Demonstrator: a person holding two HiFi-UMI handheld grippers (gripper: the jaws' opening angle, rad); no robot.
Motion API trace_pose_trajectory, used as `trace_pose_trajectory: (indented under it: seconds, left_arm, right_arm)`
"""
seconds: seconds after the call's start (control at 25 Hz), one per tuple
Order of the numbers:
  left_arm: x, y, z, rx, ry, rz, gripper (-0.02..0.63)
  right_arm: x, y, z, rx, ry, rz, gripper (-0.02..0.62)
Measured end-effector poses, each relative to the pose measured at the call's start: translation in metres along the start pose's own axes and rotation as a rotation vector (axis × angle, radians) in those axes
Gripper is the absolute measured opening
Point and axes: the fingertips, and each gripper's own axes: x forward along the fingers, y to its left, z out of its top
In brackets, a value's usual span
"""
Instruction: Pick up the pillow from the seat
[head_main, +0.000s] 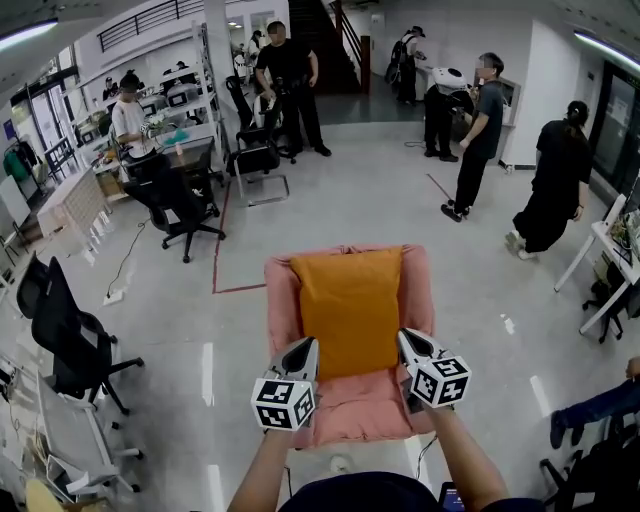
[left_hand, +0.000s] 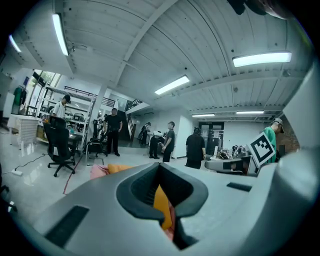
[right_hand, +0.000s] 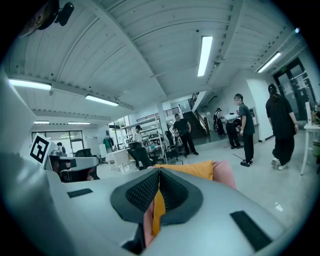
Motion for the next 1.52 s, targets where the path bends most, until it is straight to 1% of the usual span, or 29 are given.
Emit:
trace_pose_trajectory:
  seconds: [0.48, 0.8, 1.08, 1.32, 1.52]
  left_arm:
    - [0.016, -0.001, -0.008, -0.002, 0.029, -0.018, 0.005]
    - [0.043, 0.002, -0.013, -0.005, 0.045, -0.03, 0.005]
    - [0.073, 0.016, -0.016, -0.018, 0.066, -0.019, 0.005]
    - [0.105, 0.027, -0.017, -0.02, 0.088, -0.011, 0.005]
    - [0.129, 0.041, -0.026, -0.033, 0.111, 0.005, 0.005]
  right_arm:
    - [0.006, -0.014, -0.006, 0.009, 0.013, -0.022, 0.02]
    - [0.025, -0.036, -0.007, 0.016, 0.028, -0.026, 0.02]
    - [0.053, -0.052, -0.003, 0.031, 0.03, 0.0, 0.02]
    - [0.08, -0.077, 0.0, 0.042, 0.048, 0.003, 0.021]
    - [0.107, -0.09, -0.003, 0.056, 0.065, 0.023, 0.021]
